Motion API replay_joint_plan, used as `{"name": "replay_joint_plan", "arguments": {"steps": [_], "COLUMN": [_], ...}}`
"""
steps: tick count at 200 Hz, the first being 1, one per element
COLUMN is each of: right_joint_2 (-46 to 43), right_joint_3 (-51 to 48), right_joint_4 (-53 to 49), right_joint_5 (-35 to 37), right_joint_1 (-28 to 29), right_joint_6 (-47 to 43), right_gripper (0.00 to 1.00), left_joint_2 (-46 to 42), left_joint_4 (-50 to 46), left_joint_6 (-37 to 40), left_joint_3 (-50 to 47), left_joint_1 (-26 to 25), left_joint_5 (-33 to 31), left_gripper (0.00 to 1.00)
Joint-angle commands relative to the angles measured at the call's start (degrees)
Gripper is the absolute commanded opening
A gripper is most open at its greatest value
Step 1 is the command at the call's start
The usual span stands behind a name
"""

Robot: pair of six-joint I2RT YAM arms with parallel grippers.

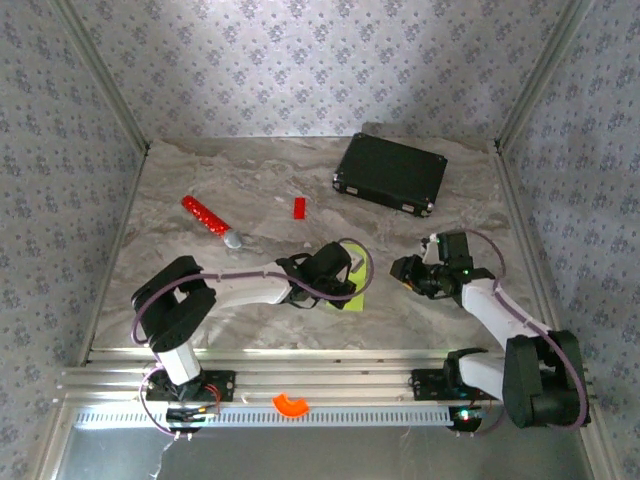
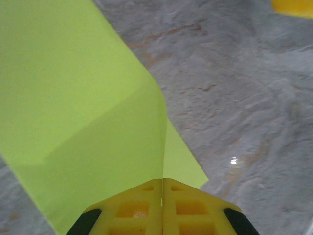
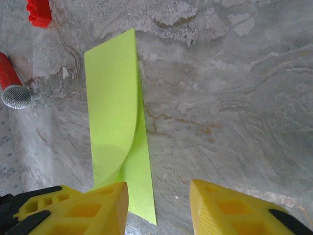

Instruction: Fold a paper plane with a square sheet of paper (pick it up from the middle)

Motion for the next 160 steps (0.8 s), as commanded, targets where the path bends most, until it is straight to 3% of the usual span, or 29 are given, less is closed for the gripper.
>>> {"name": "replay_joint_plan", "arguments": {"steps": [1, 45, 89, 160], "right_joint_2": [-0.5, 2.1, 3.7, 11.6], "right_joint_3": [-0.5, -1.2, -1.6, 0.1], "right_joint_4": [-3.2, -1.8, 1.3, 8.3], "right_joint_5": [-2.3, -9.5, -6.2, -3.4], "right_joint_1": [-0.6, 0.4, 6.7, 14.6], "right_joint_6": [-2.7, -1.1, 2.5, 7.2], "right_gripper": [0.36, 0.21, 0.08, 0.02], "left_joint_2": [0.2, 1.3, 1.5, 1.9], "left_joint_4": [3.4, 5.9, 3.5, 3.5], "left_joint_6": [-4.9, -10.0, -10.0, -10.4], "left_joint_3": [0.6, 1.4, 0.6, 0.5], "left_joint_1": [0.8, 1.0, 1.0, 1.0], "left_joint_5": [6.7, 7.6, 4.7, 4.8], "left_gripper": [0.06, 0.03, 0.02, 0.02]}}
